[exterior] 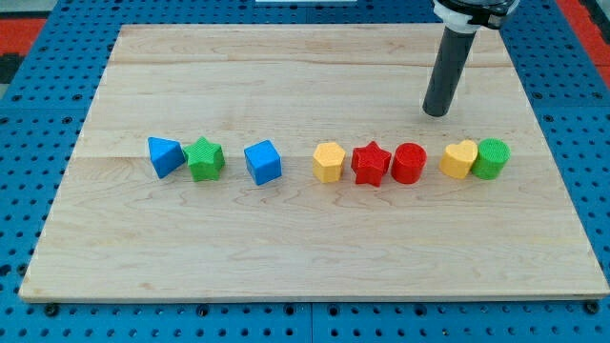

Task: Push the green circle and heart slightly to the left

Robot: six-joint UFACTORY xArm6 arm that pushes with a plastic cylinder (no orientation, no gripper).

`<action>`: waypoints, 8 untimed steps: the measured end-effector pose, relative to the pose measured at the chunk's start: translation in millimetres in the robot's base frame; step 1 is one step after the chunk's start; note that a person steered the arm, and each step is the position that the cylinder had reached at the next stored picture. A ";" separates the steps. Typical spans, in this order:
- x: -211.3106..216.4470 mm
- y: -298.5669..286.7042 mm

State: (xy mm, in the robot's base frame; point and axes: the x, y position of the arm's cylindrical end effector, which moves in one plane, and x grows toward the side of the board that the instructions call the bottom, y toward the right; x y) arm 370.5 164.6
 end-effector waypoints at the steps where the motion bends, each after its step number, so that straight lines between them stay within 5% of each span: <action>1: -8.0 0.0; 3: -7.8 119.5; 4: 57.9 96.4; 8: 70.5 69.4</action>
State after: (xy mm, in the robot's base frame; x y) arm 441.0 234.1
